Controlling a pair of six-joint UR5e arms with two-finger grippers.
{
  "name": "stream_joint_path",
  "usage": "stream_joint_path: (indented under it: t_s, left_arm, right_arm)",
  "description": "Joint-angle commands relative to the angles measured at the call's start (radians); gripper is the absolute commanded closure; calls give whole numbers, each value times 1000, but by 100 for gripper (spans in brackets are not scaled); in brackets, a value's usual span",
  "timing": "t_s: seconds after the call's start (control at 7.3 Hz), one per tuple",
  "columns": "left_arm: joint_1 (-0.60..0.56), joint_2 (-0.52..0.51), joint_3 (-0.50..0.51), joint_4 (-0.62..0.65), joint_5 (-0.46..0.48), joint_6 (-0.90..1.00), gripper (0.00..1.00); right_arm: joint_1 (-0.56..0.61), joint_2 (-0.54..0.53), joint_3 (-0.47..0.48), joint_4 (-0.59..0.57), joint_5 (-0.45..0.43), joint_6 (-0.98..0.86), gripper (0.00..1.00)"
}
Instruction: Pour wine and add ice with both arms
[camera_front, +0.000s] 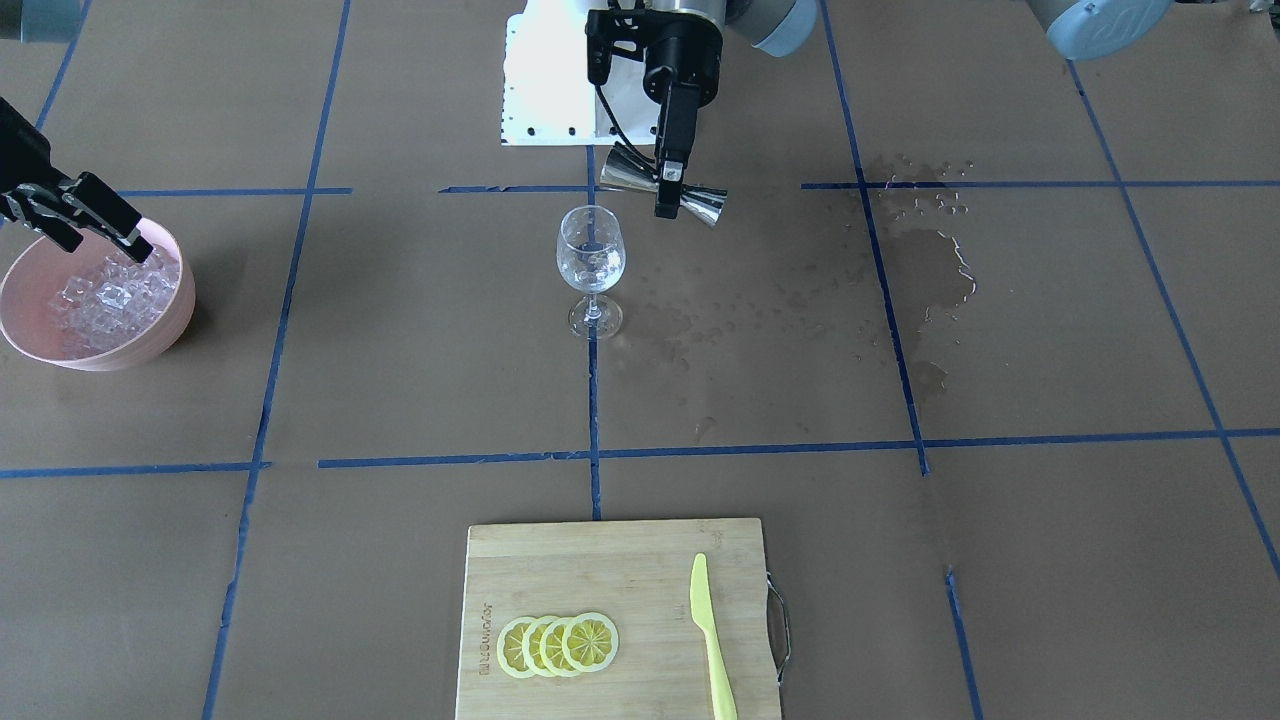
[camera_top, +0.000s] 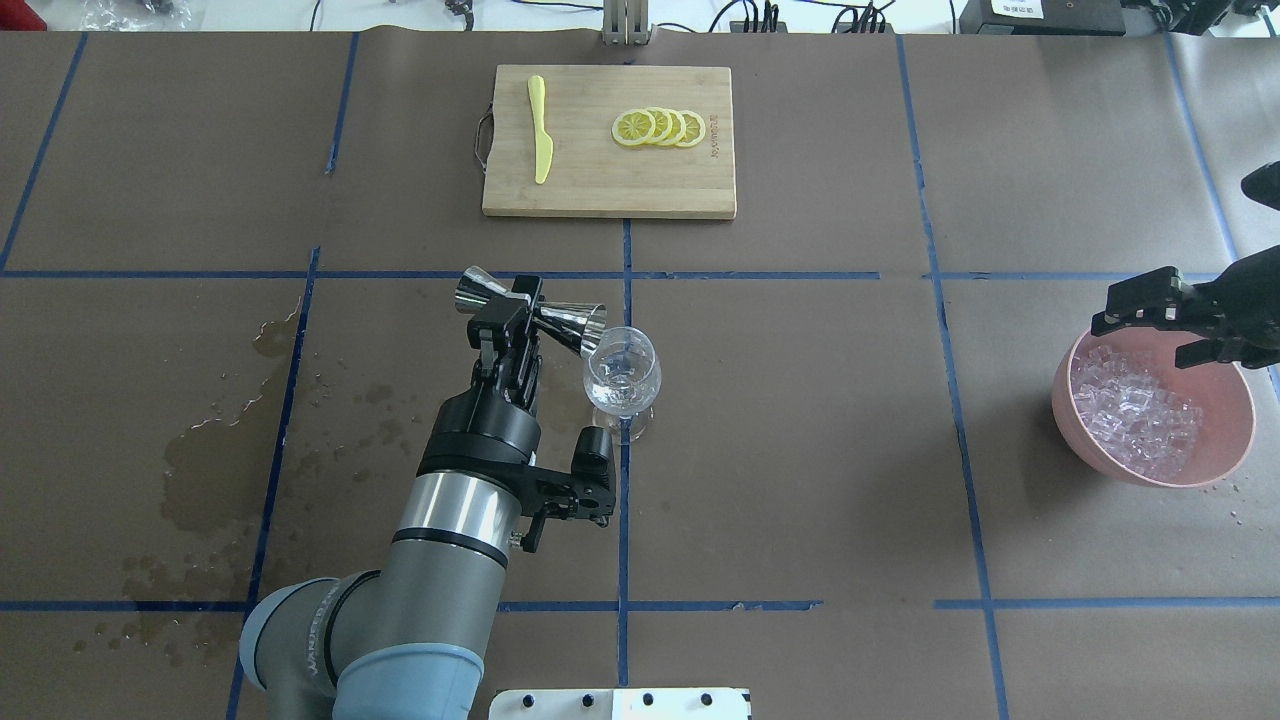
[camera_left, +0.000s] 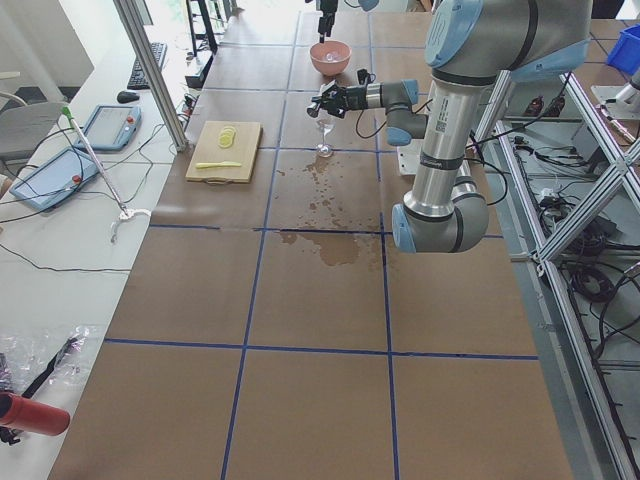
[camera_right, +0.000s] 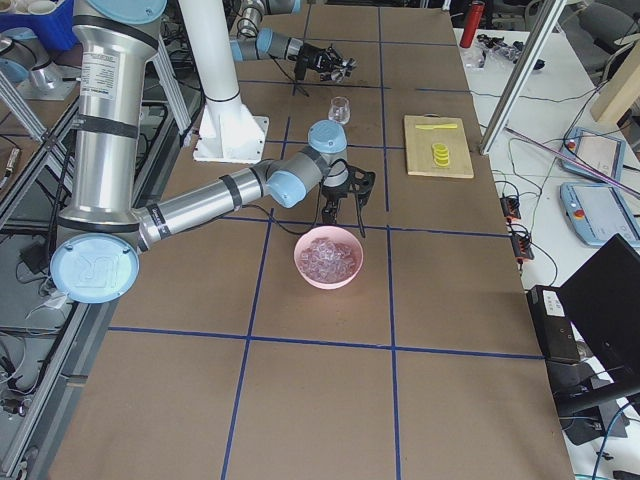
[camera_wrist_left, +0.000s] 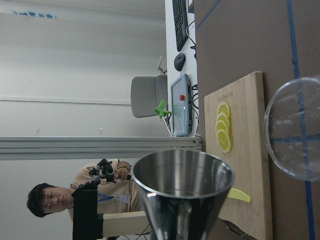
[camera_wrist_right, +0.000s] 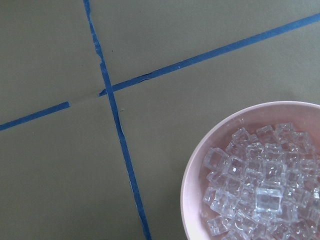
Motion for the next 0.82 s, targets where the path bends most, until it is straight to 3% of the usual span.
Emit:
stream_joint_path:
  t_s: [0.0, 0.41, 0.68]
  left_arm:
    - [1, -1, -3, -21, 0, -40, 100]
    - [-6, 21, 4, -95, -6, -212, 100]
    - [-13, 124, 1, -232, -11, -210, 100]
  right_arm:
    - [0, 1, 1, 0, 0, 0, 0]
    - [0, 1, 1, 0, 0, 0, 0]
    - [0, 1, 1, 0, 0, 0, 0]
